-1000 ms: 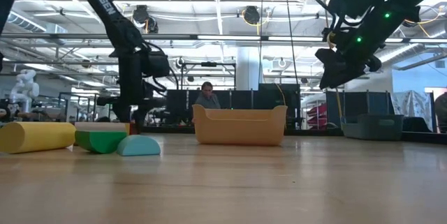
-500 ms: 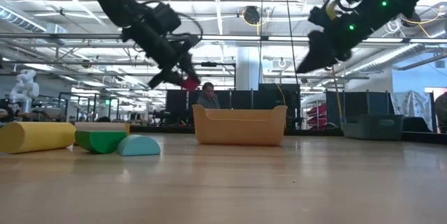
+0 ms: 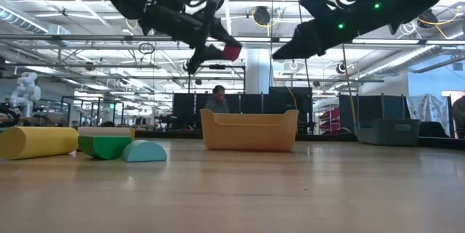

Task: Sort blocks by size
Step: Put the red square block into the blue bin

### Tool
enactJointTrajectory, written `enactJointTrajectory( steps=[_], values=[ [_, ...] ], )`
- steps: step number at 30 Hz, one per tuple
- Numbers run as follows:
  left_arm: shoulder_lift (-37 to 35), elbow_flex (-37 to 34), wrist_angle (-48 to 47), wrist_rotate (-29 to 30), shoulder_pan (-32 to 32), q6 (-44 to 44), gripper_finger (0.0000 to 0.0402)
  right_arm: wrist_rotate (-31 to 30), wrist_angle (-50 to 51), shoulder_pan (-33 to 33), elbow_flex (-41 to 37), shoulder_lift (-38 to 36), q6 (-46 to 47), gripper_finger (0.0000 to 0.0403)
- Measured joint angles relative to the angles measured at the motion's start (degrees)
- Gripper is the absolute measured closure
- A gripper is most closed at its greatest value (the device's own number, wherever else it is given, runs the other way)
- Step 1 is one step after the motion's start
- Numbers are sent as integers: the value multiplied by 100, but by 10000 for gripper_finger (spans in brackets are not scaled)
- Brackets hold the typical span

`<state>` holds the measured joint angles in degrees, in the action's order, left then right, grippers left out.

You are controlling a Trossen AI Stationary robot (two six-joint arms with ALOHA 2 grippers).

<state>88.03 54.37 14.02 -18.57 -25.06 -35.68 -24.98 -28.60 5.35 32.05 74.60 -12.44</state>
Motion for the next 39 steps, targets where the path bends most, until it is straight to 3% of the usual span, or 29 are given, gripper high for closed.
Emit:
enactJointTrajectory(
  steps=[11,17,23,31,39],
  values=[
    [-2,4,796,25,373,-10,264,318,-1519,-60,78,667,-638,128],
    [-4,7,826,160,456,-8,264,344,-1554,-60,655,1151,-1033,115],
    [-4,7,797,173,501,-2,264,235,-1544,-60,1177,1481,-1268,130],
    [-4,7,783,109,507,24,264,79,-1423,-58,1231,1485,-1242,156],
    [-4,7,754,105,523,-23,264,82,-1304,-56,1231,1483,-1154,259]
  ],
)
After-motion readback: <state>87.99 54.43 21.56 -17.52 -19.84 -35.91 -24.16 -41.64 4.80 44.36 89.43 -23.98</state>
